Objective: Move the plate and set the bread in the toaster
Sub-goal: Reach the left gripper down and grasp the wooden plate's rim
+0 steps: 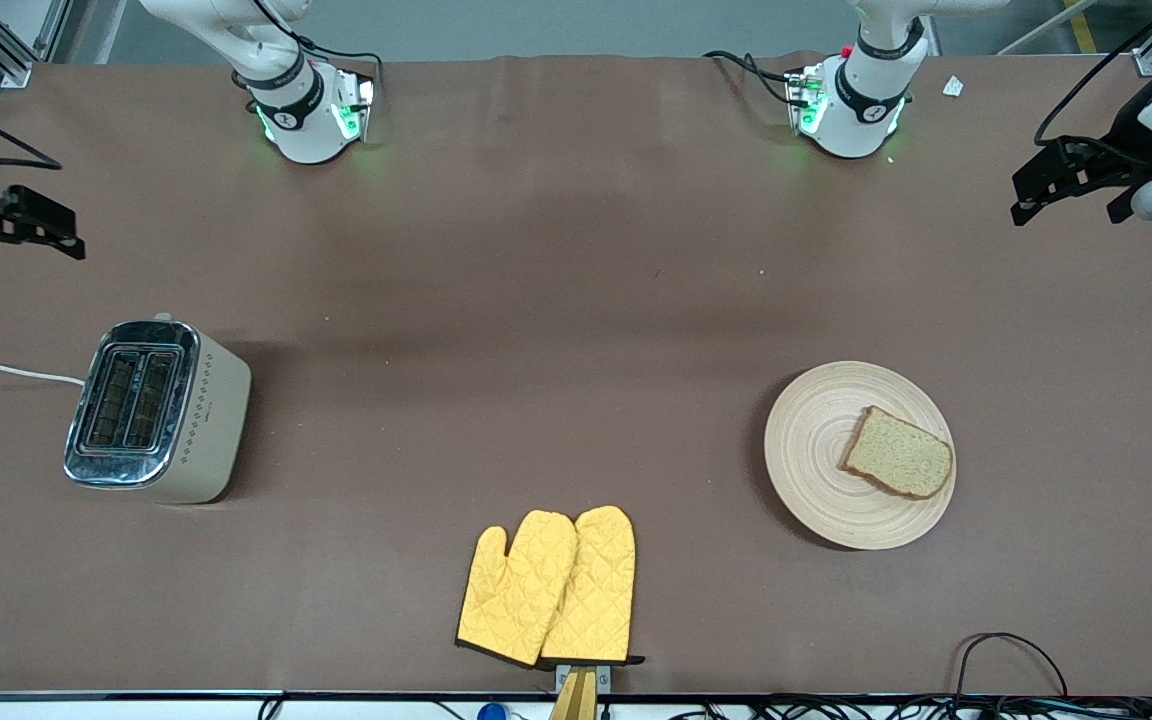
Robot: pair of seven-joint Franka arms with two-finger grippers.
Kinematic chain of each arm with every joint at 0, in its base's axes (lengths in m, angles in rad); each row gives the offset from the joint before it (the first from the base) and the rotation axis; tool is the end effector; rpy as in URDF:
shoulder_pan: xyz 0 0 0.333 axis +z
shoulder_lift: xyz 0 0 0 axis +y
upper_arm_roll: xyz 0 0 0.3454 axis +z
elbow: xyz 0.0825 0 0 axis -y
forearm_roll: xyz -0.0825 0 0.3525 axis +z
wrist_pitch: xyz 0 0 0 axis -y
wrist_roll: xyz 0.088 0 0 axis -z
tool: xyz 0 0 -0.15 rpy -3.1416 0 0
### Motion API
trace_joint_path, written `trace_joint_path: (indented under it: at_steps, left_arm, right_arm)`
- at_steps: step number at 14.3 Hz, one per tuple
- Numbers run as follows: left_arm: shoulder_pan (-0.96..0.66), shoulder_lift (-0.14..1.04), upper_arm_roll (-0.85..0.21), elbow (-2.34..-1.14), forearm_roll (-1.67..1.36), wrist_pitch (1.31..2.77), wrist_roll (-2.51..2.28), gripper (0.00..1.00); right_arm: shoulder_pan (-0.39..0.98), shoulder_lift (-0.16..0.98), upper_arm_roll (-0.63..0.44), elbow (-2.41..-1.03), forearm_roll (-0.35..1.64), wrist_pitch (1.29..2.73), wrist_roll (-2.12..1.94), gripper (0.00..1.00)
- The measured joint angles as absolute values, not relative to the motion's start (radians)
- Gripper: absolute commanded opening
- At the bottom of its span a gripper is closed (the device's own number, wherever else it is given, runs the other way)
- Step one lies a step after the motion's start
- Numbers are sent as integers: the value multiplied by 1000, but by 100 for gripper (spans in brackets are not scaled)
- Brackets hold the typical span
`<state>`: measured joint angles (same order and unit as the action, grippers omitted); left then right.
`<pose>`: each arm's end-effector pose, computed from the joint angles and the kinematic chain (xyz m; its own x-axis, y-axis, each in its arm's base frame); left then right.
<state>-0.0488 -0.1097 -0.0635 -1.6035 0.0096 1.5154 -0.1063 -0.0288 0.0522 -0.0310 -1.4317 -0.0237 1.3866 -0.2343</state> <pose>0.4775 -0.0544 0.6466 0.9997 -0.0052 0.0230 -0.0049 -0.9999 -0.0141 0.5163 -0.0343 0.6286 0.9804 0.1695 -0.1003 0.1705 -0.9854 0.0020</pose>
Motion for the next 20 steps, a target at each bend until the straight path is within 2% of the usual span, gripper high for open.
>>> trace_joint_path:
  at_steps: [4,7,17,18,20]
  left_arm:
    - [-47,-102,-61,-1593,10,1515,-105,100]
    - [-28,-40,-58,-1555,9,1517,-105,100]
    - [256,395,-55,-1543,-351,1806,224,100]
    - [270,426,-54,-1542,-375,1834,247,98]
    - [305,496,-55,-1540,-446,1860,280,87]
  right_arm:
    - [-59,31,-40,-1430,1,1380,-249,100]
    - [-55,29,-29,-1430,1,1380,-245,100]
    - [-55,30,-28,-1432,16,1347,-246,100]
    - [-55,30,-28,-1432,15,1340,-246,100]
    - [-56,30,-28,-1433,15,1330,-245,100]
